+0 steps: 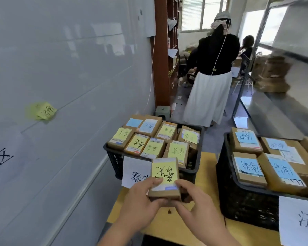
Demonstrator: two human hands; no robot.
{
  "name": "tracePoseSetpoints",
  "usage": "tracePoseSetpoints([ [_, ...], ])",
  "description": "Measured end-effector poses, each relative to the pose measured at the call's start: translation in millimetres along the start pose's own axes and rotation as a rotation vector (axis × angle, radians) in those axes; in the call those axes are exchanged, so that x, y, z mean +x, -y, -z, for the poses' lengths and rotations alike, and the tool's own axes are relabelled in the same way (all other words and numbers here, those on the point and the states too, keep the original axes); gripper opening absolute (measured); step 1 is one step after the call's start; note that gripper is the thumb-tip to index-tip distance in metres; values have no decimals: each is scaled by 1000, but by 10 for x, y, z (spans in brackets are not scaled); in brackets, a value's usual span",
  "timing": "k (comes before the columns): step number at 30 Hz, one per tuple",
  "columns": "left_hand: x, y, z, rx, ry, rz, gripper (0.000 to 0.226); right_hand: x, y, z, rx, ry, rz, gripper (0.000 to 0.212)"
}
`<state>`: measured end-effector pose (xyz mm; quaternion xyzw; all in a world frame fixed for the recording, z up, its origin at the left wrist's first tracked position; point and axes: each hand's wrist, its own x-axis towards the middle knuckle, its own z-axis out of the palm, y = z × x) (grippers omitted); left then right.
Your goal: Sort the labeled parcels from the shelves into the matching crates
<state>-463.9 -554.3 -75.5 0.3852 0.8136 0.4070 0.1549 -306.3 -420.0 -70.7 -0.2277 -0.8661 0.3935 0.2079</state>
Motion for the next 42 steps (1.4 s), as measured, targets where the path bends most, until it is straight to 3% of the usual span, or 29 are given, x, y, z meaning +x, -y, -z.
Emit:
tracePoseSetpoints([
  [4, 555, 252, 350, 10, 48, 5, 53, 410, 67, -185, 15, -3, -67, 57],
  [9, 1262, 357, 560, 31, 72, -33, 49, 715, 4, -270, -84, 35, -144, 48],
  [11, 1510, 354, 550, 40, 90, -38, 47, 827, -82, -280, -130, 54, -159, 40],
  [15, 2006, 299, 458, 83, 97, -60, 48, 1180, -307, -258, -189, 54, -193, 50],
  [27, 3351, 205, 128, 237, 107, -30, 41, 2235, -859, -141, -254, 132, -148, 47],
  [33, 3609, 306, 40, 355, 88, -35, 39, 2371, -984, -140, -292, 161, -115, 42],
  [37, 3597, 373, 3, 446, 11, -158, 38, 2356, -964, -179, -321, 159, -140, 42],
  [42, 3599, 456, 25, 579, -28, -242, 55, 2340, -826, -252, -378, 106, -190, 43],
])
